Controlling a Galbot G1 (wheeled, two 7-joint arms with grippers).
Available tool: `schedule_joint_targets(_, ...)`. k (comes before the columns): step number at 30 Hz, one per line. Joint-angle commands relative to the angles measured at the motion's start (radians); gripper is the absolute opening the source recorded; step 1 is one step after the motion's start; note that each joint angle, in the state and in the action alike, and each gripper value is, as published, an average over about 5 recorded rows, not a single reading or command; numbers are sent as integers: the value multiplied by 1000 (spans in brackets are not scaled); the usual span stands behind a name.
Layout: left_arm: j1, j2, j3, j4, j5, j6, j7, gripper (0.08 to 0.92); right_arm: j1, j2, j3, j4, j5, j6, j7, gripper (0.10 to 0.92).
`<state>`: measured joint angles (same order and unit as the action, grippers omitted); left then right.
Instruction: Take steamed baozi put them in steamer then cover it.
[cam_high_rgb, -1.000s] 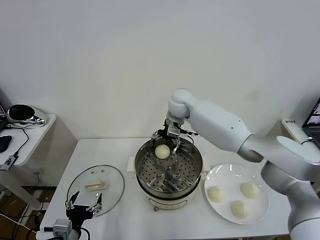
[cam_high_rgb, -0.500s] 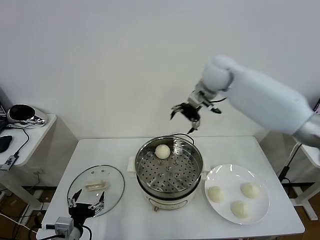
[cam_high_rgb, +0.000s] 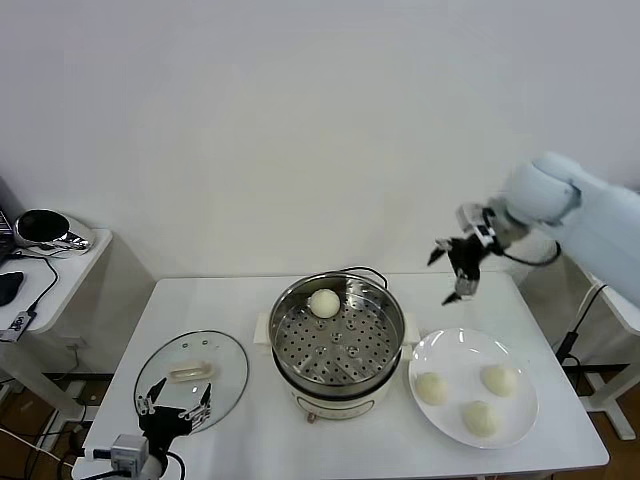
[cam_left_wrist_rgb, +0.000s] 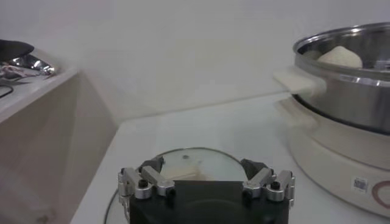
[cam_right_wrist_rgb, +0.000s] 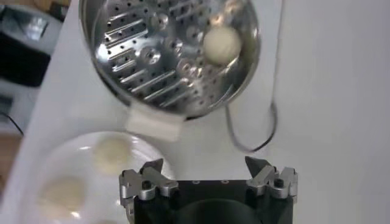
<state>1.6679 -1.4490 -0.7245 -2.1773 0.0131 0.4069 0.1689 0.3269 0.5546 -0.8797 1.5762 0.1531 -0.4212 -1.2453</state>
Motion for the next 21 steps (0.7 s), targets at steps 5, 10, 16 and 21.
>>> schedule_joint_targets(5, 17, -1, 3, -22, 6, 0, 1, 823, -361, -110, 147, 170, -129, -176, 56, 823)
schedule_joint_targets(10, 15, -3, 4, -18, 12, 0, 2, 823, -465, -90, 206, 170, -184, -179, 81, 823)
schedule_joint_targets(16, 14, -6, 6, -8, 18, 1, 4, 823, -540, -65, 245, 152, -212, -175, 103, 823)
schedule_joint_targets(21, 14, -7, 7, 4, 21, 1, 3, 823, -579, -28, 259, 125, -235, -174, 122, 823)
